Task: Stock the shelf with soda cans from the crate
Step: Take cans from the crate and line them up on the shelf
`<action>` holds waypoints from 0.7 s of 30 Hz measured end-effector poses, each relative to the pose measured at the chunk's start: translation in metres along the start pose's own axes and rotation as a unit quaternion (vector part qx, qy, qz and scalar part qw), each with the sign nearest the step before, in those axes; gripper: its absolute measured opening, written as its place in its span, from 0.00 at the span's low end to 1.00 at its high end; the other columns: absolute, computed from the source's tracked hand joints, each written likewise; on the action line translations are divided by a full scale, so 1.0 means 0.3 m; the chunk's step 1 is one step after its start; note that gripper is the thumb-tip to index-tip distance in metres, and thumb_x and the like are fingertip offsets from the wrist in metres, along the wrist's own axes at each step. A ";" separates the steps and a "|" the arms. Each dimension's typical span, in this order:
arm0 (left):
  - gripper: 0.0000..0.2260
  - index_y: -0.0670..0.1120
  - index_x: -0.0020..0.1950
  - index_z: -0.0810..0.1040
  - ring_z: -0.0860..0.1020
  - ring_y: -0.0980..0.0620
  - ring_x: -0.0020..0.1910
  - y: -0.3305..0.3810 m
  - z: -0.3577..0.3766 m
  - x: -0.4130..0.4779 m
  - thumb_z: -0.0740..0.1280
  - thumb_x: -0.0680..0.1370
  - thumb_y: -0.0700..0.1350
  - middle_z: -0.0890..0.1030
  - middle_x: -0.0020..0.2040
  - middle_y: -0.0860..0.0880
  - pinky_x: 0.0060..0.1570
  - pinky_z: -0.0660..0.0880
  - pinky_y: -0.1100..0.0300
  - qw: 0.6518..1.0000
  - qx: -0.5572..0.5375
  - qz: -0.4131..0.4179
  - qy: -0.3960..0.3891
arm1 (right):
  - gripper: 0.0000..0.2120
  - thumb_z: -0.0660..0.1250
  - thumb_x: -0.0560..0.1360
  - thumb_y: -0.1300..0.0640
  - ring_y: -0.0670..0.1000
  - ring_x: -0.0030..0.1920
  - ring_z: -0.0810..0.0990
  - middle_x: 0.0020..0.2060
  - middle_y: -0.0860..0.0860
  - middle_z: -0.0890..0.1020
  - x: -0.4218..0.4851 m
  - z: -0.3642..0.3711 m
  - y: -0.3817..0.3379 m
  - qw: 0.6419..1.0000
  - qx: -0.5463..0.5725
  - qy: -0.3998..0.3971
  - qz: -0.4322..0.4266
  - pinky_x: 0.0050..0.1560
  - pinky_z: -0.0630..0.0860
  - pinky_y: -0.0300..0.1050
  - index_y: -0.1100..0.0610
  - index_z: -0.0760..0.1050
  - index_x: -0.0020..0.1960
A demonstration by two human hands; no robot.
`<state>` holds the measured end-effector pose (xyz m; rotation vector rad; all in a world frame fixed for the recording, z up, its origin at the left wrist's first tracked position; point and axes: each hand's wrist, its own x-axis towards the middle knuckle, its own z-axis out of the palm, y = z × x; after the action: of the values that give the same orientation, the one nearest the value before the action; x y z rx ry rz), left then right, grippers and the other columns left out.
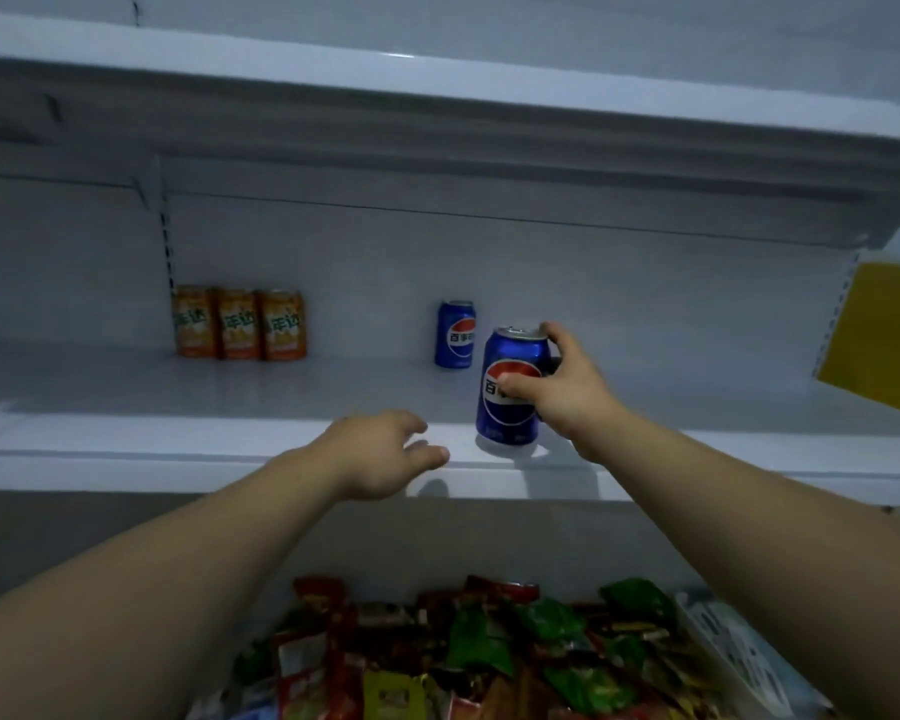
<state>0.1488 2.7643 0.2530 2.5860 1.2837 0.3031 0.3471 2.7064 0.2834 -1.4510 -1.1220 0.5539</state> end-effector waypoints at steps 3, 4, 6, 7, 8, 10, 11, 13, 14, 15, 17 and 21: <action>0.29 0.54 0.74 0.63 0.62 0.48 0.72 -0.004 0.037 0.127 0.50 0.77 0.67 0.63 0.75 0.52 0.71 0.54 0.40 0.997 0.072 -0.005 -0.036 | 0.34 0.72 0.72 0.65 0.54 0.60 0.74 0.59 0.51 0.74 0.130 0.003 0.075 1.000 0.009 -0.023 -0.007 0.56 0.74 0.52 0.50 0.62 0.72; 0.30 0.56 0.75 0.60 0.57 0.48 0.75 -0.003 0.047 0.162 0.48 0.76 0.69 0.58 0.77 0.53 0.71 0.48 0.37 0.995 0.090 -0.010 -0.046 | 0.31 0.72 0.72 0.65 0.54 0.59 0.75 0.55 0.48 0.75 0.168 0.004 0.100 1.000 0.010 -0.024 -0.012 0.53 0.75 0.48 0.50 0.64 0.69; 0.32 0.60 0.76 0.53 0.49 0.48 0.77 -0.009 0.067 0.211 0.46 0.75 0.71 0.51 0.78 0.55 0.70 0.43 0.35 0.992 0.103 -0.024 -0.064 | 0.29 0.73 0.71 0.65 0.54 0.59 0.75 0.50 0.45 0.75 0.225 0.016 0.145 0.999 -0.022 -0.026 -0.028 0.49 0.75 0.44 0.49 0.64 0.65; 0.33 0.61 0.77 0.50 0.48 0.49 0.77 -0.012 0.074 0.224 0.46 0.74 0.72 0.48 0.79 0.56 0.70 0.43 0.35 0.992 0.099 -0.031 -0.071 | 0.33 0.75 0.69 0.63 0.54 0.60 0.75 0.53 0.47 0.75 0.252 0.023 0.167 0.997 -0.054 -0.030 -0.038 0.51 0.76 0.45 0.49 0.62 0.67; 0.33 0.61 0.77 0.49 0.47 0.49 0.77 -0.014 0.078 0.229 0.46 0.74 0.72 0.47 0.79 0.56 0.71 0.43 0.35 0.991 0.099 -0.035 -0.077 | 0.39 0.77 0.67 0.61 0.54 0.60 0.75 0.57 0.49 0.74 0.278 0.029 0.188 0.995 -0.083 -0.034 -0.045 0.55 0.77 0.48 0.48 0.60 0.70; 0.33 0.61 0.77 0.48 0.47 0.50 0.77 -0.017 0.080 0.226 0.45 0.74 0.72 0.46 0.78 0.57 0.72 0.44 0.36 0.991 0.103 -0.036 -0.082 | 0.45 0.79 0.64 0.59 0.54 0.61 0.75 0.62 0.52 0.72 0.322 0.040 0.214 0.992 -0.113 -0.034 -0.045 0.59 0.77 0.53 0.45 0.56 0.73; 0.33 0.61 0.77 0.48 0.47 0.50 0.77 -0.018 0.078 0.226 0.45 0.74 0.72 0.46 0.78 0.57 0.72 0.44 0.37 0.991 0.103 -0.034 -0.082 | 0.45 0.78 0.65 0.60 0.54 0.61 0.75 0.63 0.52 0.73 0.344 0.044 0.218 0.992 -0.115 -0.034 -0.042 0.60 0.77 0.54 0.46 0.56 0.73; 0.34 0.61 0.77 0.48 0.46 0.51 0.77 -0.019 0.075 0.224 0.46 0.73 0.72 0.46 0.78 0.57 0.72 0.44 0.37 0.991 0.103 -0.033 -0.081 | 0.45 0.76 0.68 0.60 0.54 0.61 0.75 0.64 0.52 0.74 0.389 0.053 0.223 0.990 -0.129 -0.026 -0.045 0.60 0.76 0.52 0.48 0.53 0.75; 0.34 0.61 0.77 0.48 0.46 0.51 0.77 -0.018 0.076 0.223 0.46 0.73 0.72 0.46 0.78 0.57 0.72 0.44 0.37 0.991 0.102 -0.034 -0.081 | 0.43 0.75 0.69 0.59 0.54 0.62 0.75 0.64 0.51 0.74 0.413 0.057 0.228 0.988 -0.144 -0.017 -0.046 0.60 0.75 0.49 0.49 0.53 0.75; 0.33 0.61 0.77 0.48 0.46 0.52 0.77 -0.018 0.076 0.221 0.46 0.73 0.72 0.46 0.78 0.57 0.72 0.44 0.38 0.991 0.100 -0.034 -0.080 | 0.40 0.74 0.71 0.59 0.54 0.63 0.75 0.65 0.51 0.74 0.433 0.061 0.234 0.986 -0.158 -0.008 -0.044 0.58 0.74 0.46 0.51 0.54 0.75; 0.34 0.62 0.77 0.48 0.46 0.52 0.77 -0.015 0.075 0.218 0.45 0.73 0.72 0.46 0.78 0.57 0.72 0.44 0.38 0.991 0.100 -0.034 -0.079 | 0.35 0.72 0.73 0.57 0.55 0.63 0.75 0.65 0.53 0.74 0.471 0.069 0.256 0.982 -0.183 0.006 -0.039 0.56 0.72 0.44 0.54 0.57 0.72; 0.34 0.61 0.77 0.47 0.45 0.52 0.77 -0.014 0.074 0.214 0.44 0.73 0.72 0.45 0.78 0.57 0.73 0.43 0.39 0.990 0.108 -0.032 -0.080 | 0.30 0.71 0.74 0.52 0.57 0.61 0.75 0.64 0.56 0.74 0.541 0.082 0.294 0.975 -0.218 0.025 -0.019 0.54 0.72 0.44 0.58 0.62 0.70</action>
<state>0.1901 2.8156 0.2358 2.6713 1.4079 -0.0574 0.4246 2.8695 0.2367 -1.8028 -1.2808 0.2465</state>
